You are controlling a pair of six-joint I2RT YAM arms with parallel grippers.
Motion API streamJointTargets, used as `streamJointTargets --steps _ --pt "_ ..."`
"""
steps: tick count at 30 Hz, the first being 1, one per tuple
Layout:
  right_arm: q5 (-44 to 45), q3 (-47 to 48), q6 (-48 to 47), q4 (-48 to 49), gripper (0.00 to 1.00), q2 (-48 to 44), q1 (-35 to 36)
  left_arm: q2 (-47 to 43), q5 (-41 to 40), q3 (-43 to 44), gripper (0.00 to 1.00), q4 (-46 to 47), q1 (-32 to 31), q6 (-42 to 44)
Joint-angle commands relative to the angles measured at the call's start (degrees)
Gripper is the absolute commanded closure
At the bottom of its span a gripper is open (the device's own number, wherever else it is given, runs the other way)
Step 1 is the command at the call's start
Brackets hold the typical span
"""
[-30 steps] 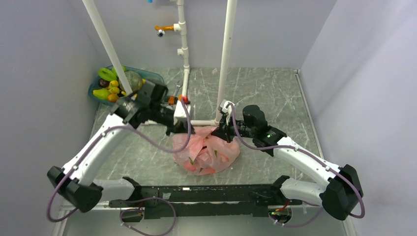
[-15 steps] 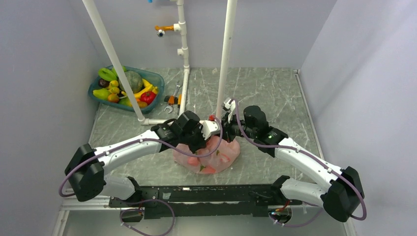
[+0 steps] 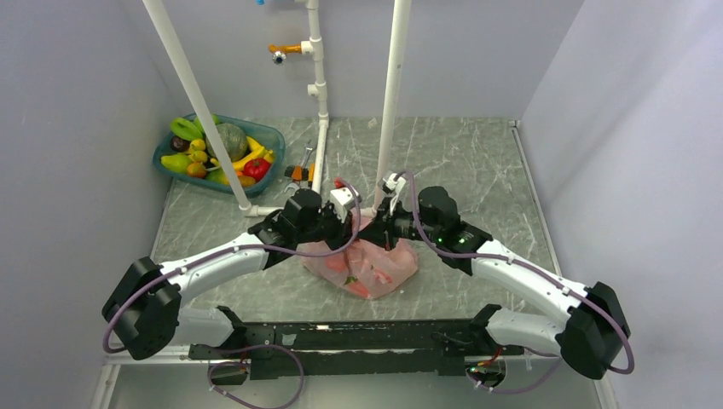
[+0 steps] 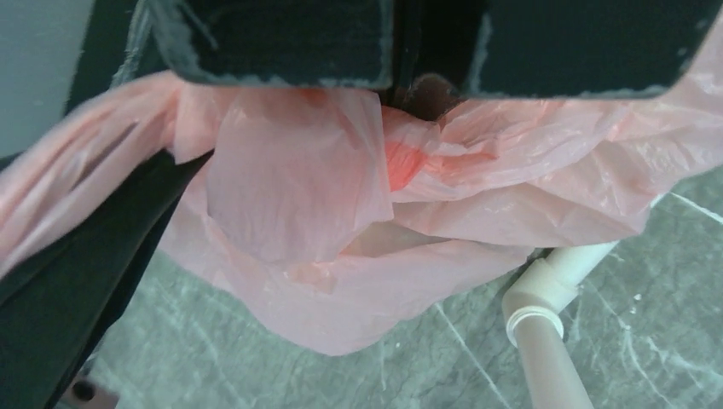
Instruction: Place the fake fruits into the plastic bag and tie a complex knot
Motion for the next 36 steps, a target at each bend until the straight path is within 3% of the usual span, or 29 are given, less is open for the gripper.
streamJointTargets --steps 1,3,5,8,9,11,16,17,19,21,24,27,36 --pt "-5.4 5.2 0.5 5.5 1.00 2.5 1.2 -0.4 10.0 -3.0 1.00 13.3 2.7 -10.7" --pt "-7.6 7.6 -2.8 -0.7 0.96 2.0 1.0 -0.7 11.5 -4.1 1.00 15.5 3.9 -13.4" --pt "-8.1 9.5 -5.2 -9.5 0.74 -0.1 -0.6 -1.0 13.7 -4.6 1.00 16.1 4.5 -13.1" --pt "-11.8 13.0 -8.2 -18.9 0.30 -3.0 -6.6 -1.9 14.1 -5.5 1.00 16.3 4.5 -12.3" --pt "-12.8 14.6 -9.2 -22.1 0.21 -3.3 -8.9 -2.0 14.3 -5.7 1.00 16.7 4.5 -12.2" --pt "-15.3 18.2 -11.0 -27.5 0.12 -3.7 -13.1 -2.0 14.4 -5.8 1.00 16.8 4.5 -12.2" --pt "-16.9 17.7 -12.6 -29.8 0.16 -4.6 -20.2 -1.5 13.4 -5.4 1.00 16.4 4.6 -11.9" --pt "-16.2 16.8 -12.8 -29.0 0.22 -4.4 -21.0 -1.6 13.1 -5.4 1.00 16.2 4.5 -11.8" --pt "-11.9 14.9 -12.2 -26.2 0.47 -3.2 -21.6 -1.6 12.4 -5.3 1.00 15.6 4.6 -11.7" --pt "-7.5 13.0 -11.9 -22.8 0.65 -1.2 -21.7 -1.7 11.6 -5.2 1.00 14.9 4.7 -11.9" --pt "-6.6 10.6 -13.3 -17.8 0.73 3.3 -20.9 -1.5 10.8 -5.2 1.00 14.5 4.6 -11.7" --pt "-9.7 10.0 -15.8 -16.2 0.69 8.0 -20.0 -1.0 10.0 -4.9 1.00 14.7 4.9 -12.0" --pt "-19.6 4.8 -14.5 -16.3 0.34 8.4 -12.3 2.3 11.3 -2.1 1.00 18.2 8.1 -12.3"
